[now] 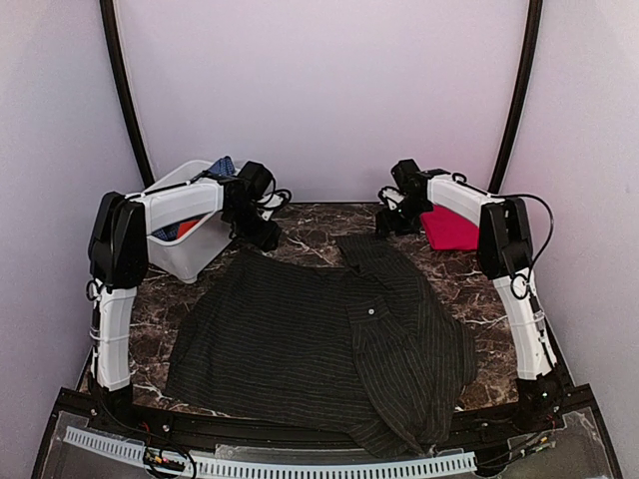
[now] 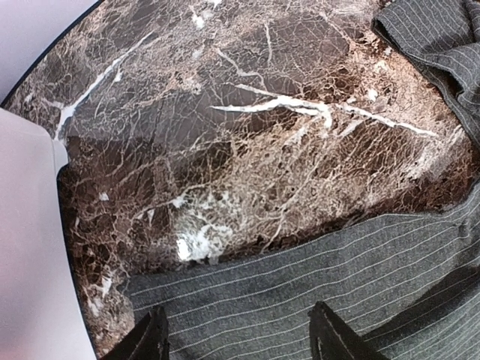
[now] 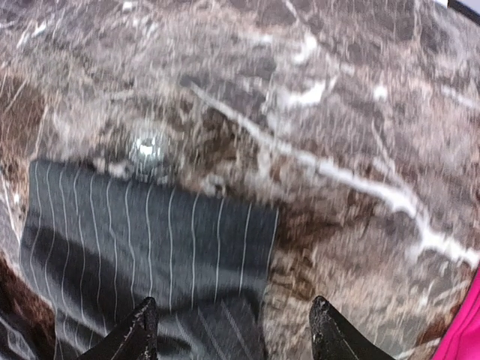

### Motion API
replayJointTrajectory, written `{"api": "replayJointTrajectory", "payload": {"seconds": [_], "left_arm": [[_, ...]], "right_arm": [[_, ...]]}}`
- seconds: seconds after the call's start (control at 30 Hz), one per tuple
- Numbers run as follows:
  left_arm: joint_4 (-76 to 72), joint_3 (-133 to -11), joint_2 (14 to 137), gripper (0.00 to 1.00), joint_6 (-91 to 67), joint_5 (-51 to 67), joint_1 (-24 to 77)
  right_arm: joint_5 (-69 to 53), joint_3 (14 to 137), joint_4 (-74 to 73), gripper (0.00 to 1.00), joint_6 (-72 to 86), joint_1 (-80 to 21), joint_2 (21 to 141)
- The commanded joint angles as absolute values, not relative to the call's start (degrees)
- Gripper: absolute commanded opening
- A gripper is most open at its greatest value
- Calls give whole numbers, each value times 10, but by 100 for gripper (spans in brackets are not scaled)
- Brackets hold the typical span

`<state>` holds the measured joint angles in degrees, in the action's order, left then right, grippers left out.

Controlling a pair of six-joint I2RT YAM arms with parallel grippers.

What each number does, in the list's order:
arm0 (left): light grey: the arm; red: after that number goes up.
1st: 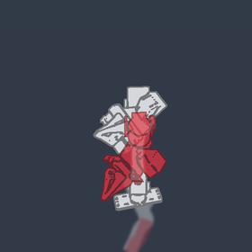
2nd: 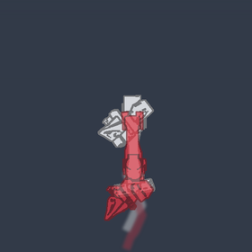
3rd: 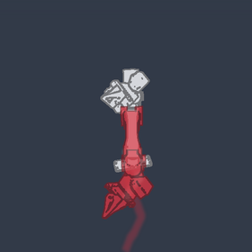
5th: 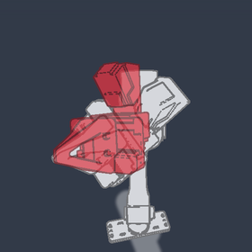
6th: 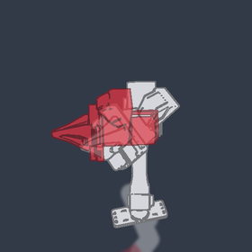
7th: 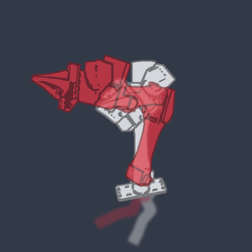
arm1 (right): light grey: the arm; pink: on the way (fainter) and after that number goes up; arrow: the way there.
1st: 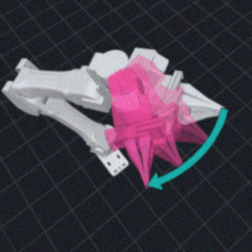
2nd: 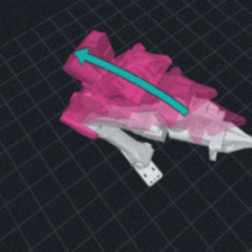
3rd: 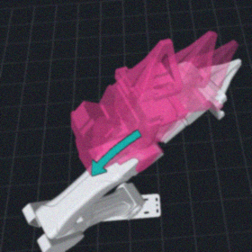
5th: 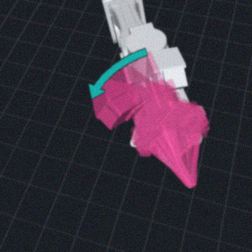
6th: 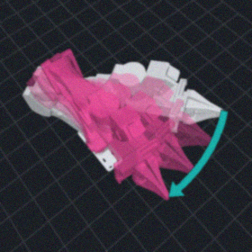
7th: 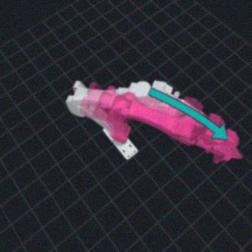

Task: Fold and stack the mixed laundry pile
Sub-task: Move the flattened shirt to the center of the board.

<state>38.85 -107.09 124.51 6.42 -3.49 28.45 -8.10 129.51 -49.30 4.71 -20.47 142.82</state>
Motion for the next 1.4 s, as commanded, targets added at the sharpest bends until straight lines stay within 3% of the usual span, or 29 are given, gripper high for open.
{"api": "replayJointTrajectory", "payload": {"seconds": [0.0,0.2,0.33,0.4,0.53,0.87,1.07,1.27,1.37], "left_arm": [[396,-1097,1261,64,95,-51,284],[414,-1126,1294,66,121,-59,280],[435,-1150,1318,67,131,-61,274],[442,-1155,1326,67,136,-62,273],[457,-1150,1331,68,141,-54,268],[481,-1097,1332,66,144,-50,259],[508,-1086,1307,43,116,-3,259],[460,-1038,1264,2,73,17,259],[416,-1032,1247,0,44,-14,259]], "right_arm": [[-92,1367,-500,66,37,-196,1475],[-148,1387,-503,62,32,-192,1506],[-182,1406,-518,52,32,-192,1532],[-206,1419,-525,43,31,-192,1547],[-270,1419,-522,0,30,-192,1545],[-170,1341,-437,0,46,-184,1349],[-132,1374,-438,0,49,-169,1310],[-90,1397,-420,0,40,-159,1293],[-77,1443,-423,0,33,-153,1320]]}}
